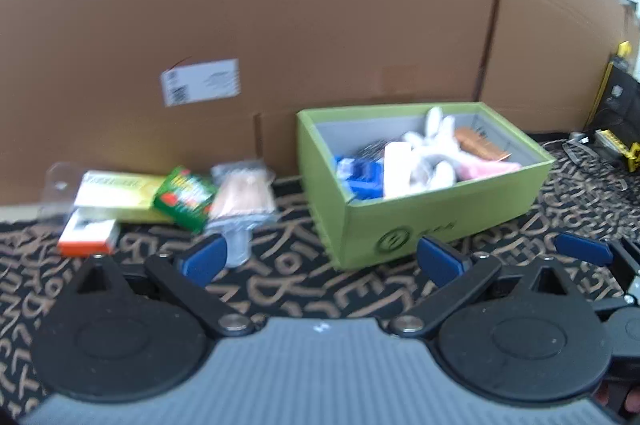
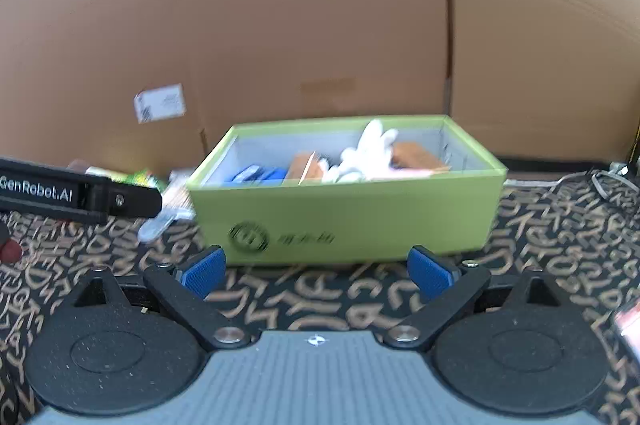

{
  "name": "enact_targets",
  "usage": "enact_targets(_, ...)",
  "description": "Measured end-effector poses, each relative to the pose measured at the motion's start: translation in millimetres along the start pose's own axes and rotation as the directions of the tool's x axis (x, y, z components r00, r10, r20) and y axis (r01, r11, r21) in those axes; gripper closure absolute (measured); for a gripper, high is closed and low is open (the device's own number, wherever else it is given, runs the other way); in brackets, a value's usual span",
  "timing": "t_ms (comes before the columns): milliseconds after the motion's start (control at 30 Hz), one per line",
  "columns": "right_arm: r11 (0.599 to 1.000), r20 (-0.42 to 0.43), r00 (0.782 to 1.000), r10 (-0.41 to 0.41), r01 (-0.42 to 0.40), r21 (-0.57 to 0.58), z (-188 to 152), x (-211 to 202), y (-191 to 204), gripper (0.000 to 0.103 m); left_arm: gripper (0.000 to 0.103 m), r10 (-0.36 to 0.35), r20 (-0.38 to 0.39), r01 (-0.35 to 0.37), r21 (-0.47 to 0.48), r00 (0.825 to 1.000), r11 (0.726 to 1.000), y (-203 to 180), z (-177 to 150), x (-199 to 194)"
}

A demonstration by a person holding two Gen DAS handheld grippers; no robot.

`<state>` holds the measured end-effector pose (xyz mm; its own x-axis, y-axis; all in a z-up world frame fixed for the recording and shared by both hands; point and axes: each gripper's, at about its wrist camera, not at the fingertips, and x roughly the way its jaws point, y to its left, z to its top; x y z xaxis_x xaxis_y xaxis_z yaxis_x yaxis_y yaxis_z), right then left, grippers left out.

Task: Organize objects
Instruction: 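Move both tools back to the remaining items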

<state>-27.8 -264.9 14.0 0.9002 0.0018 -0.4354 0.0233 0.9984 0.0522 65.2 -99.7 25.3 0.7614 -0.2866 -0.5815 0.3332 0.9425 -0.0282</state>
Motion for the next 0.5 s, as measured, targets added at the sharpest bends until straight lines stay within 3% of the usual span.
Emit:
enact_targets(200, 0.999, -0.041, 0.998, 0.054, -0.054, 0.001, -14.2, 4.7, 24.5, 0.003, 0.000, 0.052, -0.018, -0.052, -0.024, 0.998, 0.998, 24.4, -22.1, -6.2)
enact_targets(500, 0.978, -0.093, 0.977, 0.193, -0.199, -0.064, -15.2, 19.7, 79.1, 0.003, 0.000, 0.090, -0.090, -0.105, -0.167, 0.992, 0.980, 101.2, -54.2, -5.5)
